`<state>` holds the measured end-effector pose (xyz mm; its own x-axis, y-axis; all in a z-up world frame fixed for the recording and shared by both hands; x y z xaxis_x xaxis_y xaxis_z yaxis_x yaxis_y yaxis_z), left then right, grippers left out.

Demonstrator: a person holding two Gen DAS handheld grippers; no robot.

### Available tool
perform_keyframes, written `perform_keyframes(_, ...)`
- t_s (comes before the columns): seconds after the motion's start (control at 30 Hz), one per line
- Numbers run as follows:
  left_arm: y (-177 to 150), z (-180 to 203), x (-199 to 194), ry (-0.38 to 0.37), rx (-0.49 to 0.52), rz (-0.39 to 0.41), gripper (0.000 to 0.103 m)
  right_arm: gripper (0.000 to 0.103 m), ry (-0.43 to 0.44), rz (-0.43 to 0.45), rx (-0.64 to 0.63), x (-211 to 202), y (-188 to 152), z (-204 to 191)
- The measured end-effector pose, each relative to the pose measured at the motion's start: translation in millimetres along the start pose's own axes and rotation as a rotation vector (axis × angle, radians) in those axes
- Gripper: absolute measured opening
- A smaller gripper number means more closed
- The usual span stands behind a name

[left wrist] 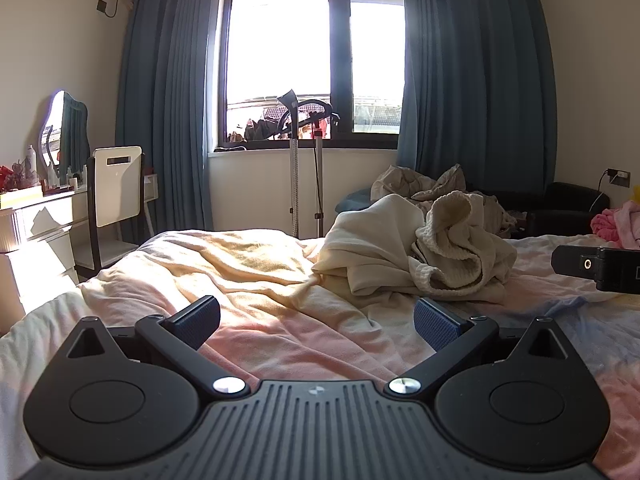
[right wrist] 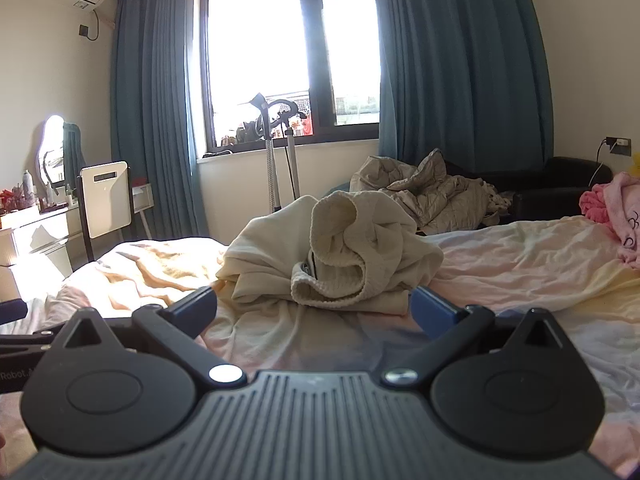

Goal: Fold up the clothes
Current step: 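Move both grippers toward the crumpled cream sweatpants on the bed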

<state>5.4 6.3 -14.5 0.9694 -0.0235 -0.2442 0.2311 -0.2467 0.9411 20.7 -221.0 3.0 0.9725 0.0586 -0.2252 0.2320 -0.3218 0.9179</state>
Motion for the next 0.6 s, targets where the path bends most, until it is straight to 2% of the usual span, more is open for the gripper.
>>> perform_keyframes(0.13, -3.8, -3.6, 1.4, -0.019, -0.044, -0.012, 0.103, 0.103, 0.012, 0.003, 0.009, -0.8, 1.1, 0.3)
perform_keyframes(0.43, -4.4, -2.4, 1.4, -0.078, -0.061, -0.035, 0.103, 0.103, 0.001, -0.023, -0.046, 0.8, -4.8, -3.4)
perform_keyframes(0.6, -4.8, 1.4, 1.4, -0.101, -0.046, -0.052, 0.103, 0.103, -0.007, 0.009, -0.034, -5.5, 0.1, -1.0)
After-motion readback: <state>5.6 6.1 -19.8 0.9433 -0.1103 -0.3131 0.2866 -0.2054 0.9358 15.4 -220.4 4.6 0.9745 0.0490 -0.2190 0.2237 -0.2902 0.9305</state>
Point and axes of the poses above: each gripper's, at about its wrist camera, not at the fingertips, and x roughly the way its jaws point, z to its right, y to its top, the point moved 1 cm from there along x, roughly the way its jaws point, and after that the axes turned 13 degrees about x, right-handed, at the moved point
